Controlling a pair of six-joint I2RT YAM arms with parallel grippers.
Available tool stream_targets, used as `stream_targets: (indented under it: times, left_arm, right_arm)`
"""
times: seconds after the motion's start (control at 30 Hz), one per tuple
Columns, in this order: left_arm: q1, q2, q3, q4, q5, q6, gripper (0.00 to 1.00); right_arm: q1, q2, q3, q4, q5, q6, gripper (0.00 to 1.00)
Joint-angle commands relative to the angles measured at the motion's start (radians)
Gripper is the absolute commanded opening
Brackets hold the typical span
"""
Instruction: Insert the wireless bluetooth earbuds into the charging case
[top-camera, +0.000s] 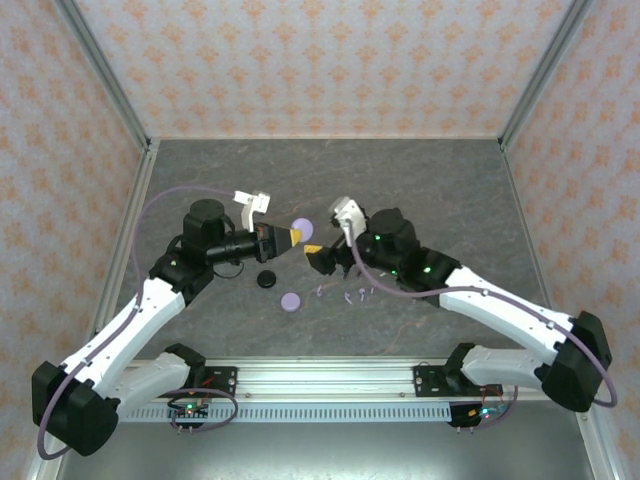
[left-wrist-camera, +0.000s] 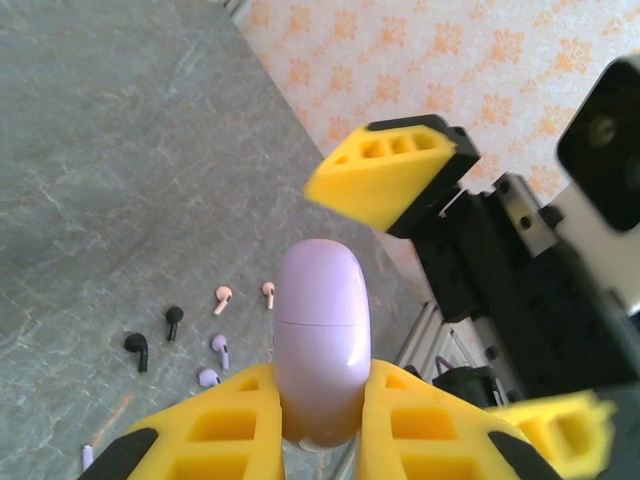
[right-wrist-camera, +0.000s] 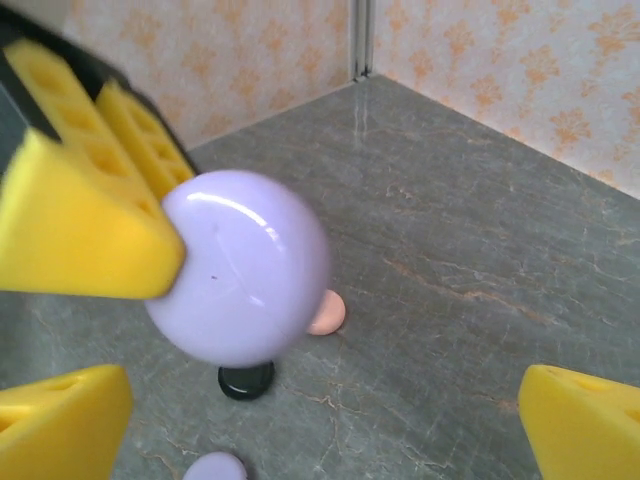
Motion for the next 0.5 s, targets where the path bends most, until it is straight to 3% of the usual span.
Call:
stream_targets:
  times: [0.0, 0.1, 0.2, 0.47]
  left_arm:
    - [-0.007, -0.042, -0.043, 0.131, -0.074, 0.003, 0.02]
    - [-0.012, -0.06, -0.064, 0.163, -0.087, 0.028, 0.02]
    - [-0.025, -0.069, -0.073, 0.184, -0.089, 0.065, 0.01]
    - [-0.046, -0.064, -0.064, 0.165, -0.085, 0.122, 0.0]
  right_arm:
    - [-0.076, -0.06, -0.048, 0.028, -0.184, 0.156, 0.99]
    - [-0.144, -0.077, -0.096, 0.163, -0.265, 0.308, 0.99]
    - [-0.16, -0.071, -0.12, 0.275, -0.242, 0.391, 1.0]
    - [-0.16, 0.028, -0.059, 0.337, -0.257, 0.416, 0.93]
